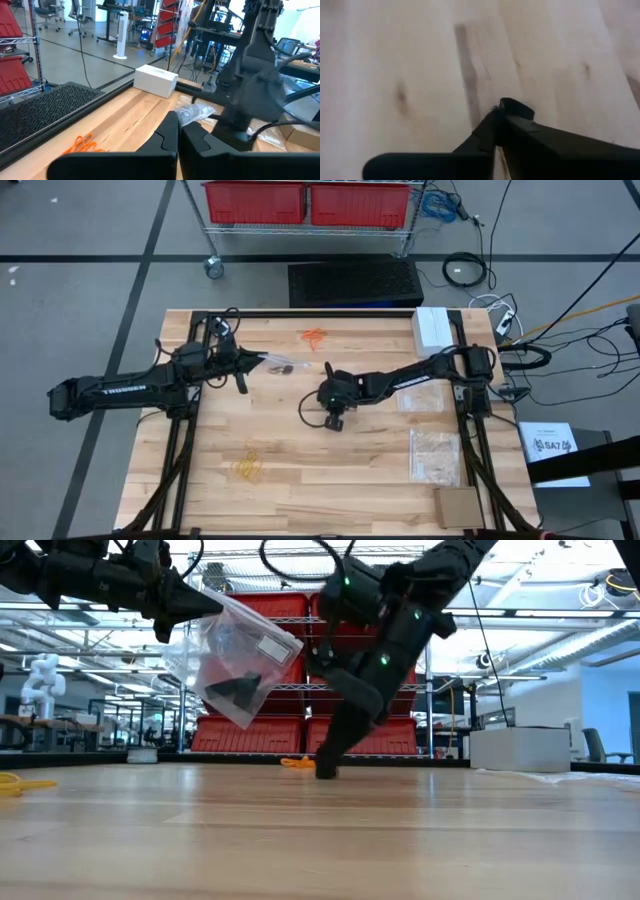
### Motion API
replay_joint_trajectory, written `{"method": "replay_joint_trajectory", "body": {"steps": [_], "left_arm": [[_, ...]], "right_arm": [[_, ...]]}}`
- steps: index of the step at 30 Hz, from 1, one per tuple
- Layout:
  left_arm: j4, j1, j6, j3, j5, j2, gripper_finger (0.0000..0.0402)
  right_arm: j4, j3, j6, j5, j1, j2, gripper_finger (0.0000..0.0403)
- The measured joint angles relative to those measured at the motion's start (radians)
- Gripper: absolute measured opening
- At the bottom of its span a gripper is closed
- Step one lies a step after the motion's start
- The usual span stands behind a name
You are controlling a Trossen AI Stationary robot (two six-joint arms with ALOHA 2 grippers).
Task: Sort rubber bands
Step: Put the black rubber band on the zip bag
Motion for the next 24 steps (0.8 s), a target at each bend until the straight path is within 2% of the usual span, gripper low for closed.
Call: {"method": "replay_joint_trajectory", "body": {"steps": [3, 5, 8, 12, 14, 17, 24], "left_arm": [[0.000, 0.000, 0.000, 0.000, 0.000, 0.003, 0.0000], [0.000, 0.000, 0.000, 0.000, 0.000, 0.006, 0.0000], [0.000, 0.000, 0.000, 0.000, 0.000, 0.009, 0.0000], [0.000, 0.000, 0.000, 0.000, 0.000, 0.010, 0.0000], [0.000, 0.000, 0.000, 0.000, 0.000, 0.010, 0.0000], [0.000, 0.000, -0.001, 0.000, 0.000, 0.010, 0.0000], [-0.002, 0.000, -0.001, 0.000, 0.000, 0.010, 0.0000]], "right_arm": [[-0.005, 0.070, -0.040, 0.016, 0.025, -0.015, 0.0004], [-0.007, 0.138, -0.089, 0.072, 0.045, -0.020, 0.0003], [-0.058, 0.248, -0.188, 0.206, 0.072, -0.020, 0.0002], [-0.015, 0.352, -0.325, 0.413, 0.091, -0.022, 0.0001], [0.024, 0.373, -0.396, 0.478, 0.091, -0.023, 0.0001], [0.080, 0.376, -0.473, 0.501, 0.090, -0.023, 0.0001], [0.100, 0.376, -0.532, 0.524, 0.084, -0.023, 0.0000]]}}
